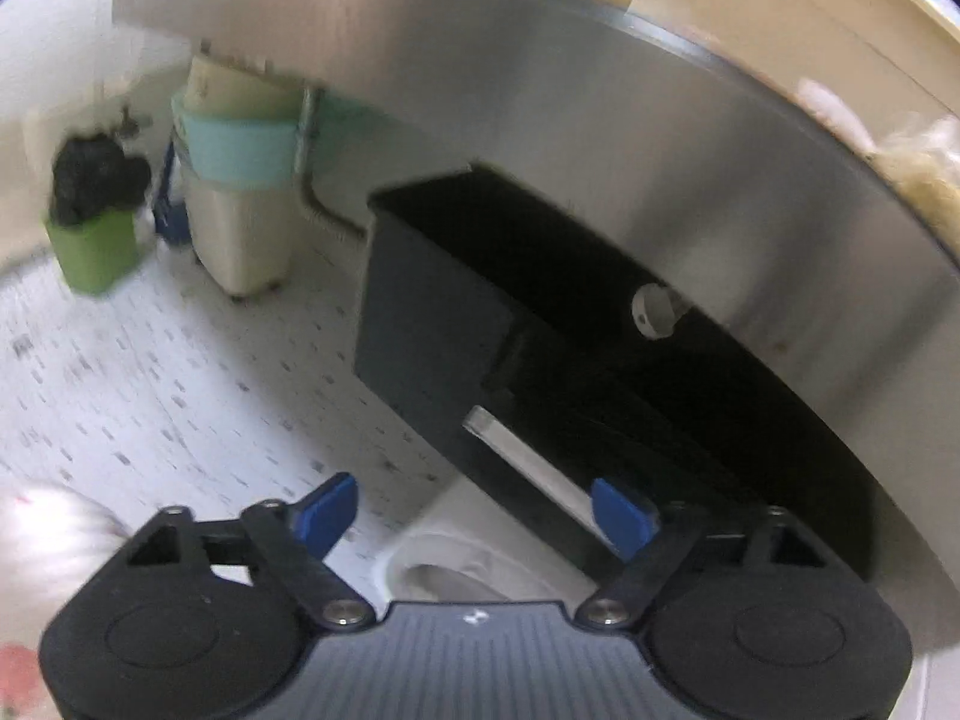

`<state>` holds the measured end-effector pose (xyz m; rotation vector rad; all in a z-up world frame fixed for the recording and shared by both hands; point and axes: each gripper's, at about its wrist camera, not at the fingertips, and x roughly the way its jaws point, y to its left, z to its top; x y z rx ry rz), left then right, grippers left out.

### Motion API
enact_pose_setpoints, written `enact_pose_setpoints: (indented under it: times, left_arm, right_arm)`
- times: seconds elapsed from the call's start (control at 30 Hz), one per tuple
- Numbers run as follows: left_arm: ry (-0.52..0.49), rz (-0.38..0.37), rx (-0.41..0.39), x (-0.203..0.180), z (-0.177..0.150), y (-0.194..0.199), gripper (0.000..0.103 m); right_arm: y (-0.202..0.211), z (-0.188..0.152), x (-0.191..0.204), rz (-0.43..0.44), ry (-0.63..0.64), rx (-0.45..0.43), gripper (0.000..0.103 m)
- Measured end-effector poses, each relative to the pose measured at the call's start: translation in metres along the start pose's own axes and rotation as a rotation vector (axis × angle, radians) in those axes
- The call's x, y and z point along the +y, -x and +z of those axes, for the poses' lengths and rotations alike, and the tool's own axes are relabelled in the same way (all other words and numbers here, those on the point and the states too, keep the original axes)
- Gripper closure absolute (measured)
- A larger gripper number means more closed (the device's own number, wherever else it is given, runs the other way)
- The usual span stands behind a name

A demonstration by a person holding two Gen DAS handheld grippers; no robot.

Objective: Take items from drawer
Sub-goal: 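Move the right tool down to the black drawer's silver handle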

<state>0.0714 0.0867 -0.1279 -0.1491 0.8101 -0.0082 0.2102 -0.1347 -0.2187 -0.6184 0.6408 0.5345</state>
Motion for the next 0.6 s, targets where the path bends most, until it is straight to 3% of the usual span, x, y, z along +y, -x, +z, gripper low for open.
enact_pose_setpoints:
  times: [0.23,0.43,0.57,0.6]
  left_arm:
    - [-0.007,0.008,0.016,-0.001,0.004,-0.012,0.011]
    - [-0.021,0.022,0.028,0.000,0.010,-0.020,0.011]
    - [-0.029,0.031,0.029,0.004,0.015,-0.022,0.011]
    - [-0.028,0.030,0.029,0.004,0.015,-0.022,0.011]
  right_arm:
    - [-0.056,-0.008,0.013,-0.091,0.352,0.082,0.032]
    - [-0.097,-0.013,0.021,-0.071,0.614,0.147,0.037]
    - [-0.116,-0.020,0.024,-0.071,0.672,0.172,0.037]
    - [-0.121,-0.019,0.023,-0.061,0.667,0.178,0.042]
